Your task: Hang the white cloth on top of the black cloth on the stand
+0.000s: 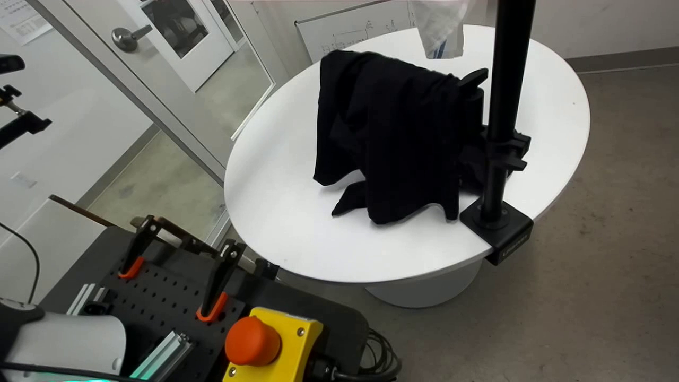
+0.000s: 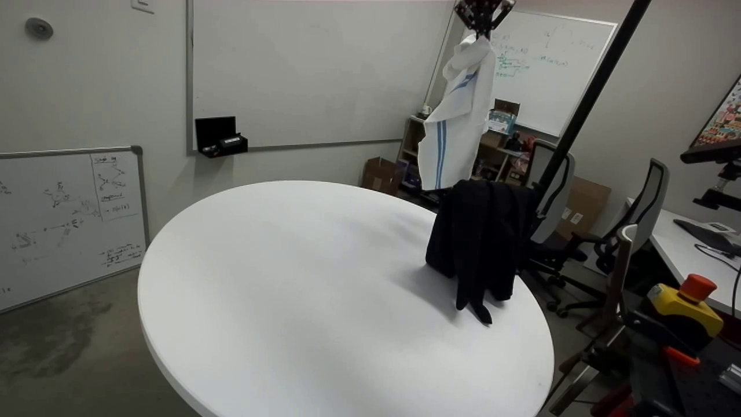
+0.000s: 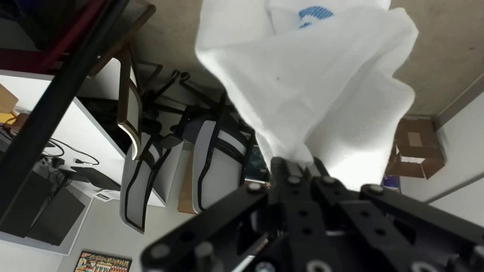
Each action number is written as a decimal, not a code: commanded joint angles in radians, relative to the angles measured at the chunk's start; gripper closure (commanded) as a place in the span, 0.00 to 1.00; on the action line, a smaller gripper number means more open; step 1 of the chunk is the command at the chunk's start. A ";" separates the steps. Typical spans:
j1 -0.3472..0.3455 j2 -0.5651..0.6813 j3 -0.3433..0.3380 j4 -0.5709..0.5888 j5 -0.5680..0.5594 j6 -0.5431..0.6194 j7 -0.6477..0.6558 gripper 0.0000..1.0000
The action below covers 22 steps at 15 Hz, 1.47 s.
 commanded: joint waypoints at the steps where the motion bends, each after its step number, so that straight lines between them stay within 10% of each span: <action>1: 0.034 0.043 -0.029 -0.009 0.046 0.046 0.033 0.99; 12: 0.136 -0.189 -0.015 -0.586 0.026 0.292 0.151 0.99; 22: 0.101 -0.572 -0.013 -1.044 -0.121 0.282 0.247 0.99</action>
